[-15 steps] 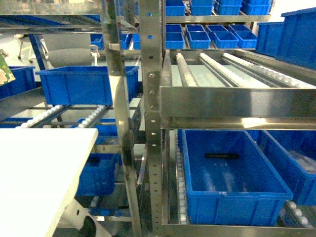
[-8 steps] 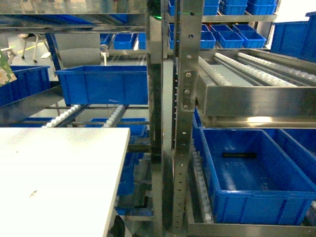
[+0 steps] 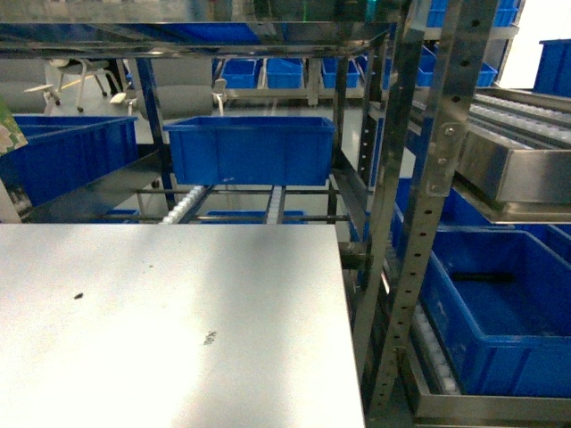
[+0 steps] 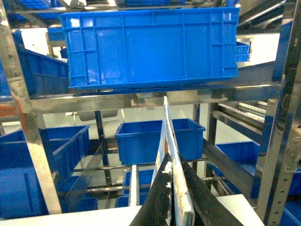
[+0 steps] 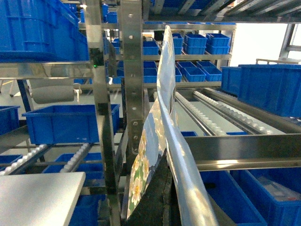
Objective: Move flower gift bag to table near conveyor
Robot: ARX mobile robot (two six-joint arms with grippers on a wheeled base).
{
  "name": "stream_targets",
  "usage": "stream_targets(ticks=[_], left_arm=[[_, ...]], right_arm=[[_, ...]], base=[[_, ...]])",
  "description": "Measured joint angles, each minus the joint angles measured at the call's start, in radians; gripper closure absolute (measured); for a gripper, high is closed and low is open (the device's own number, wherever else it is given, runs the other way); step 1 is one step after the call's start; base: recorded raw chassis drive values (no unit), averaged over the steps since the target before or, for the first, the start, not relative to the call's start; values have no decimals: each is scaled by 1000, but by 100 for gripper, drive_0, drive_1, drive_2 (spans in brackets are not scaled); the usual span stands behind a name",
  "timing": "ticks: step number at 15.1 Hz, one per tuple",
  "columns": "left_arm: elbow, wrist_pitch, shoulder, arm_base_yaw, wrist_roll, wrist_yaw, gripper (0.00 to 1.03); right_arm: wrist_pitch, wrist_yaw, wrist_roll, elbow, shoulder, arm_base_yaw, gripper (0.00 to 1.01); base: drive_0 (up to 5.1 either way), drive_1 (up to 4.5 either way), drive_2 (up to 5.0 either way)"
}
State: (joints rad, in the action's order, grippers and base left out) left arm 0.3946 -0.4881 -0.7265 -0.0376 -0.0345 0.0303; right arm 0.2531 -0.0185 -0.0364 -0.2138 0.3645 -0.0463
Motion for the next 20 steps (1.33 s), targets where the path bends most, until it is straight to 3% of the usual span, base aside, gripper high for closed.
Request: stream_targets(ticks=[20], left_arm=[[0,0,1,-1,0,0,101]], right_arm=[[-2,0,0,0,0,0,99]], base=[[-493,248,248]])
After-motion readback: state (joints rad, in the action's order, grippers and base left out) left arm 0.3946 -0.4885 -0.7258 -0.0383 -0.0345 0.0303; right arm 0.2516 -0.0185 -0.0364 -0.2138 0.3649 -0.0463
